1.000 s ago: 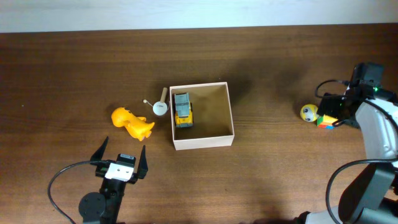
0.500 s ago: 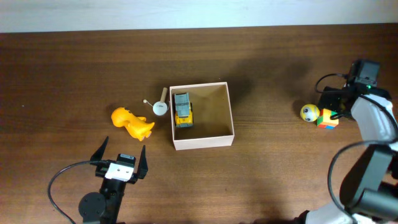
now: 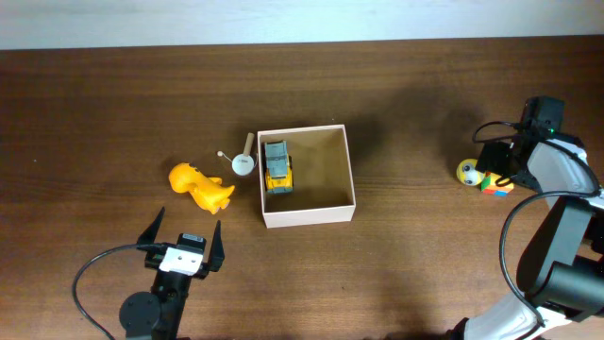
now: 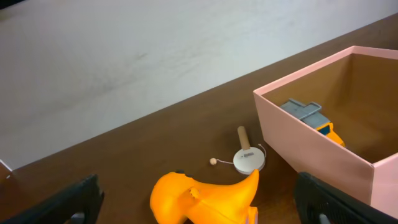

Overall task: Pack container
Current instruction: 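Move the right gripper back to the puzzle cube and ball, then grasp the colorful puzzle cube with the right gripper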

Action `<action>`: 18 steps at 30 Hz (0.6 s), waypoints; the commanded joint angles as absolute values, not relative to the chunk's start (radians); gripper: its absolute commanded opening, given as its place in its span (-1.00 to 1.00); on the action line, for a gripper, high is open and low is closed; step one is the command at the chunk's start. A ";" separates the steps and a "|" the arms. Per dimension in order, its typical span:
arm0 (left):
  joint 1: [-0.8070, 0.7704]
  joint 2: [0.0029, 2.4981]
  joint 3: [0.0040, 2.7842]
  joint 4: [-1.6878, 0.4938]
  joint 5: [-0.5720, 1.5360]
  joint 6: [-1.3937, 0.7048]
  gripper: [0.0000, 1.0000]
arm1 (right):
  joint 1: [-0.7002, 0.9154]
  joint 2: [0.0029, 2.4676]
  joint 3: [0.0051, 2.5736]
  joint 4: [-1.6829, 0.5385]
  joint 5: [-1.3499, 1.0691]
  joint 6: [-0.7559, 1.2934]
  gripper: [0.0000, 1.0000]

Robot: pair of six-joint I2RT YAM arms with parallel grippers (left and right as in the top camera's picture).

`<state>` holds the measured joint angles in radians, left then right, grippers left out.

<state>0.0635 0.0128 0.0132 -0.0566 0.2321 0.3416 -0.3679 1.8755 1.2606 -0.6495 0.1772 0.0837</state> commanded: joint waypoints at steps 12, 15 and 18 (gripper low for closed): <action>0.068 0.005 0.009 -0.061 0.233 0.353 0.99 | -0.363 1.927 1.187 -0.691 0.089 0.086 0.92; 0.068 0.005 0.009 -0.061 0.233 0.353 0.99 | -0.362 1.927 1.171 -0.693 0.089 0.086 0.92; 0.068 0.005 0.009 -0.061 0.233 0.353 0.99 | -0.363 1.927 1.165 -0.693 0.089 0.086 0.92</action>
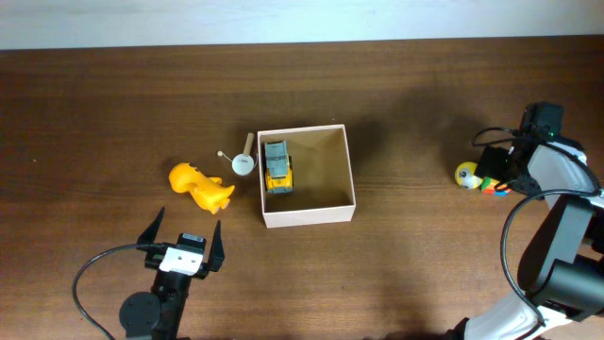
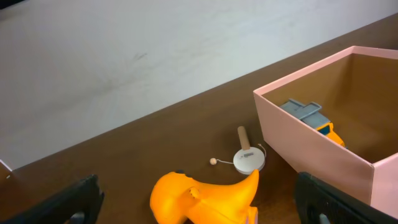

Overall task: Pack container
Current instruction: 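Grasp the colorful puzzle cube with the right gripper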

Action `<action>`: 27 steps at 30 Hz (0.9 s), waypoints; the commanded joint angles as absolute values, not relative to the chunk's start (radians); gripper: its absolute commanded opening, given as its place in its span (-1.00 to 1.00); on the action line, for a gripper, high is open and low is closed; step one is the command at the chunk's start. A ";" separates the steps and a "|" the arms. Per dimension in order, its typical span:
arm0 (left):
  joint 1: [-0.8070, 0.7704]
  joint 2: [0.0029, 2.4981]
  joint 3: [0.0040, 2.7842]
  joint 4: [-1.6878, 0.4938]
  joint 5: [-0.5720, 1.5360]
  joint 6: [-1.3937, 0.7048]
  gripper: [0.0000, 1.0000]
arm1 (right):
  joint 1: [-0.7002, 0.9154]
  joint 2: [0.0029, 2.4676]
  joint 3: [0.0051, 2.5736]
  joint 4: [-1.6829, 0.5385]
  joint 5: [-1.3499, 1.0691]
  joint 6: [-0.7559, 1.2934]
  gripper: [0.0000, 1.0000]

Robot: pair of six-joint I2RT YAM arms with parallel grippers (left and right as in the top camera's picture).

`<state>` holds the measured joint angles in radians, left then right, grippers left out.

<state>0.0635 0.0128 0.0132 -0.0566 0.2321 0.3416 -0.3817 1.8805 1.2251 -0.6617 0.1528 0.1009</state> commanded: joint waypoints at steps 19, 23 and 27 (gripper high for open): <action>0.068 0.005 0.009 -0.061 0.233 0.353 0.99 | -0.363 1.927 1.165 -0.628 0.090 0.081 0.72; 0.068 0.005 0.009 -0.061 0.233 0.353 0.99 | -0.362 1.927 1.165 -0.606 0.090 0.074 0.64; 0.068 0.005 0.009 -0.061 0.233 0.353 0.99 | -0.362 1.927 1.165 -0.605 0.090 0.074 0.37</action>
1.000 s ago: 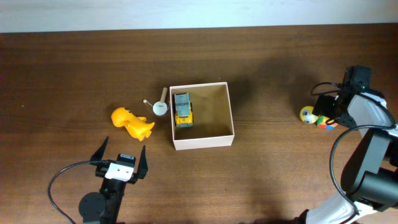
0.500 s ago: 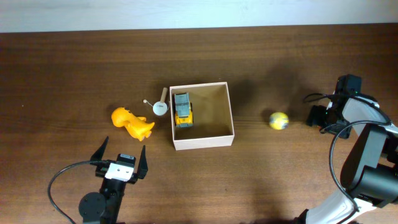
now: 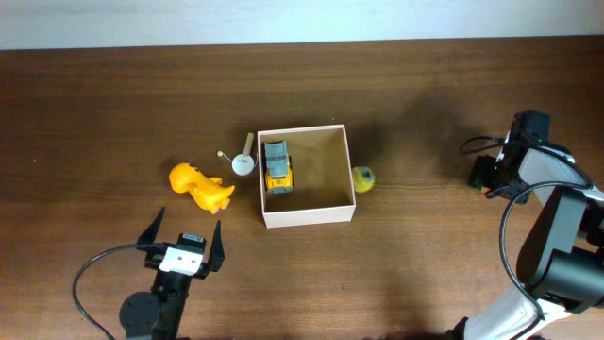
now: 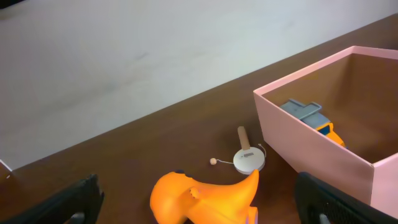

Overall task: Pack container
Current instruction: 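Grasp the colorful puzzle cube with the right gripper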

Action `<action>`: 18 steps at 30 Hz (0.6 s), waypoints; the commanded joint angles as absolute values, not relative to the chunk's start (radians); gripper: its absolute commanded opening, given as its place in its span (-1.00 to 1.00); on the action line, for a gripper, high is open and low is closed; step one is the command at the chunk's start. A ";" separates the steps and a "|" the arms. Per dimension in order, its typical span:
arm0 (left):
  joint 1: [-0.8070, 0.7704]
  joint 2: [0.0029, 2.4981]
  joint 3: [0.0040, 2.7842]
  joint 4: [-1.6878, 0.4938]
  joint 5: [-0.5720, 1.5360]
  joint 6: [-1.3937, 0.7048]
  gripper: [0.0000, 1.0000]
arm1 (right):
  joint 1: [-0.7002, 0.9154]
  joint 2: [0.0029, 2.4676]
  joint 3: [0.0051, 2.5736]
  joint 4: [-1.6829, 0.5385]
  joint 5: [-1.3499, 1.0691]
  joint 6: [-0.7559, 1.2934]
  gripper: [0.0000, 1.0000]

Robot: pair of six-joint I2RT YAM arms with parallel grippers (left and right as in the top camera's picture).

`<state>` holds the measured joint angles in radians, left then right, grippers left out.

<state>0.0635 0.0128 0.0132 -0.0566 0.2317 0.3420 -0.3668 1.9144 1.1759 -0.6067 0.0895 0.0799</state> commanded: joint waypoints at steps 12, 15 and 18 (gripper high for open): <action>0.068 0.005 0.009 -0.061 0.233 0.353 0.99 | -0.363 1.927 1.165 -0.544 0.090 0.056 0.20; 0.068 0.005 0.009 -0.061 0.233 0.353 0.99 | -0.362 1.927 1.165 -0.519 0.089 0.056 0.21; 0.068 0.005 0.009 -0.061 0.233 0.353 0.99 | -0.362 1.927 1.165 -0.515 0.090 0.056 0.21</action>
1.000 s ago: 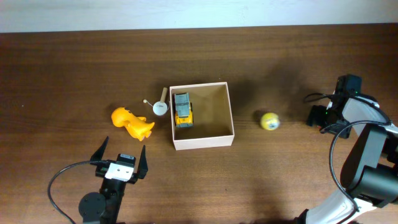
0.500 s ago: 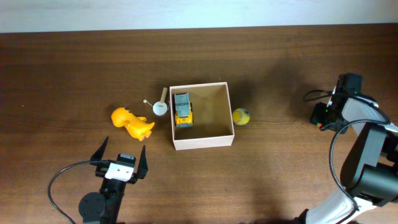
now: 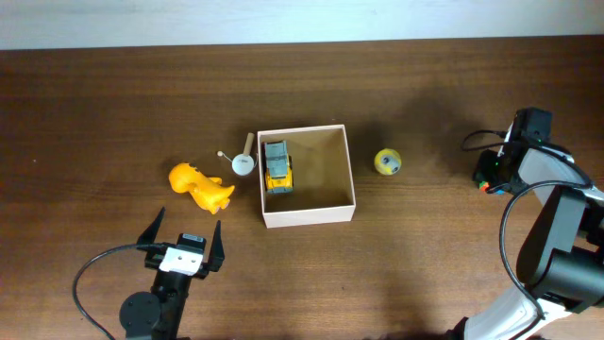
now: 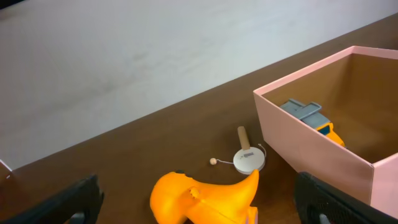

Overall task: Pack container
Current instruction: 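Grasp the colorful puzzle cube with the right gripper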

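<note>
The pink open box (image 3: 347, 161) stands mid-table with a yellow and grey toy truck (image 3: 276, 166) inside; the left wrist view shows the box (image 4: 311, 143) and truck (image 4: 308, 115) too. Left of it lie an orange toy animal (image 3: 200, 187) (image 4: 205, 196) and a small white drum rattle (image 3: 243, 162) (image 4: 249, 159). A yellow ball (image 3: 388, 161) rests right of the box. My left gripper (image 3: 186, 229) (image 4: 199, 199) stands open just short of the orange toy. My right gripper (image 3: 489, 173) sits at the far right over a small multicoloured cube (image 3: 485, 185), mostly hidden.
The dark wooden table (image 3: 113, 104) ends at a pale back edge (image 3: 302, 21). Cables loop by both arms near the front edge and the right side.
The yellow ball has moved from against the box's right wall to a spot a little farther right. My right gripper has shifted slightly. The left arm has not moved.
The ball and the cube lay together at my right gripper on the far right. Then the ball was against the box's right wall, with the gripper over the cube. Now the ball rests between box and gripper. The left gripper stayed open throughout.
</note>
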Action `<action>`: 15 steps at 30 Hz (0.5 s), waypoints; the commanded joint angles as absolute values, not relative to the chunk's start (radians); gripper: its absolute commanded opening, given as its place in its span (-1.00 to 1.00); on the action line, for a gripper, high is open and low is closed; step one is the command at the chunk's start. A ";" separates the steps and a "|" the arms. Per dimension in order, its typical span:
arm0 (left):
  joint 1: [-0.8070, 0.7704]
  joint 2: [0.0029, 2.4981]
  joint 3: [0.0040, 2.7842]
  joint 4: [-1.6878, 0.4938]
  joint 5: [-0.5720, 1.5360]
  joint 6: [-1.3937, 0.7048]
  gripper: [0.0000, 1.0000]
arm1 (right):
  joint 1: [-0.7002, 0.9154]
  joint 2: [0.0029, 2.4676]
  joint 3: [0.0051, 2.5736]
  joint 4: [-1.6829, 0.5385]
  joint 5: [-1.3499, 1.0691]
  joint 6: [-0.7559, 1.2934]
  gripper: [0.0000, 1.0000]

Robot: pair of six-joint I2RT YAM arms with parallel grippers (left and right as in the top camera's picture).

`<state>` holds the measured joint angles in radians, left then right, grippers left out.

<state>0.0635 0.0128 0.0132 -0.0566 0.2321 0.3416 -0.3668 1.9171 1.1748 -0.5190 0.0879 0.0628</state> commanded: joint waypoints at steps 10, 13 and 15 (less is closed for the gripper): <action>0.068 0.005 0.009 -0.061 0.233 0.353 0.99 | -0.361 1.927 1.165 -0.532 0.087 0.056 -0.12; 0.068 0.005 0.009 -0.061 0.233 0.353 0.99 | -0.361 1.927 1.165 -0.534 0.081 0.056 -0.11; 0.068 0.005 0.009 -0.061 0.233 0.353 0.99 | -0.361 1.927 1.167 -0.534 0.065 0.056 -0.11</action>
<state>0.0635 0.0128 0.0132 -0.0566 0.2317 0.3416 -0.3668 1.9175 1.1748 -0.5228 0.0872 0.0536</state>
